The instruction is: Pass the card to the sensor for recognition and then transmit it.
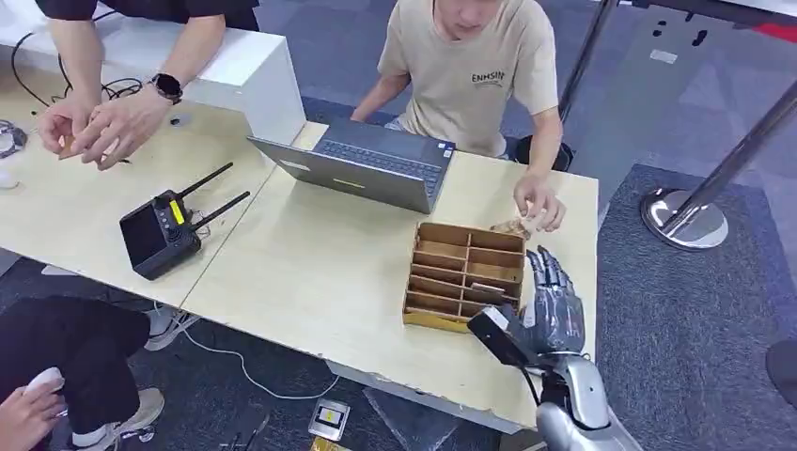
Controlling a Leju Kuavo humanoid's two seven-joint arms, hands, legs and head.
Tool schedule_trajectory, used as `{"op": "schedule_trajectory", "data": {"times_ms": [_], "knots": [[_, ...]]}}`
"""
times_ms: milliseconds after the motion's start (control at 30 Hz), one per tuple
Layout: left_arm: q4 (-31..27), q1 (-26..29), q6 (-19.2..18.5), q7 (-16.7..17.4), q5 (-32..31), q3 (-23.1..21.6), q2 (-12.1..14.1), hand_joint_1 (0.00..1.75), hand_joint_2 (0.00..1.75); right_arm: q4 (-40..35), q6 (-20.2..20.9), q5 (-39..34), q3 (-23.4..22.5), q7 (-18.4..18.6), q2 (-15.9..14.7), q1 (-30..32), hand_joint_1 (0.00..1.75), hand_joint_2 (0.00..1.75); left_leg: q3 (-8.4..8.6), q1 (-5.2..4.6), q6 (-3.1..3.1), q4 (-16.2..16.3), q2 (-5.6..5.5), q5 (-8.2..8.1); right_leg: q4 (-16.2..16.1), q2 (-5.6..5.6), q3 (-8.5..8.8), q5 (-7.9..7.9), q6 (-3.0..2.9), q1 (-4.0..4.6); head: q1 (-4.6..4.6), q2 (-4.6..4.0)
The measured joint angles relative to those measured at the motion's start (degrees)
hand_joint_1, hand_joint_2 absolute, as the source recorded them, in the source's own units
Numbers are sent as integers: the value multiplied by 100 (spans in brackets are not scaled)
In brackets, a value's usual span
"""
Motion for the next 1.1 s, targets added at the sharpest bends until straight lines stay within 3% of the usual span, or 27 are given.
{"op": "schedule_trajectory", "data": {"times_ms": [100,133,167,200,233,333,500,567,600,667,767,1100], "knots": [[0,0,0,0,-2,-2,0,0,0,7,-15,0,-9,0,13,-24,12,175,4,0,0,0,1,0,0,2,1,1,0,0,-2,0],[0,0,0,2,-2,-4,0,0,0,11,-22,0,-11,0,15,-31,47,175,6,0,0,0,2,0,0,3,3,1,0,0,0,0],[0,0,0,0,0,-4,0,0,0,15,-30,-4,-13,0,15,-35,59,175,6,0,0,0,2,0,0,3,4,1,0,0,0,0],[0,0,0,0,0,-4,0,0,0,20,-42,-24,-13,0,17,-30,59,175,6,0,0,0,2,0,0,3,4,1,0,0,0,0],[0,1,2,-2,2,-4,0,0,0,20,-63,-44,-11,-15,20,-14,42,175,5,0,0,0,1,0,0,3,4,1,0,0,0,0],[0,4,4,-7,17,-7,4,0,0,-37,-74,-68,-11,13,31,14,31,175,5,0,0,0,1,0,0,3,3,1,0,0,0,0],[0,9,4,-9,26,-7,11,0,0,-273,-46,37,-4,160,44,123,42,175,-7,0,0,0,0,0,1,2,-4,1,0,0,0,0],[0,16,11,-9,33,-7,15,0,0,-394,-13,103,-2,227,48,165,80,175,-10,0,0,0,0,0,1,2,-8,1,0,0,0,0],[0,14,15,-11,33,-7,15,0,0,-472,0,133,-2,262,50,186,79,175,-11,0,0,0,0,0,1,2,-9,1,0,0,0,0],[0,16,20,-11,33,-7,15,0,0,-619,29,192,-2,324,50,222,54,175,-13,0,0,0,0,-1,1,2,-10,0,0,0,0,0],[0,17,35,-11,33,-7,15,0,0,-830,55,236,0,387,50,260,42,175,-17,0,0,0,0,-1,0,2,-15,0,0,0,-2,0],[0,18,52,-48,61,-7,15,0,0,-1360,149,302,-2,444,44,298,40,175,-18,0,0,0,1,0,0,2,-17,0,0,0,0,0]]}}
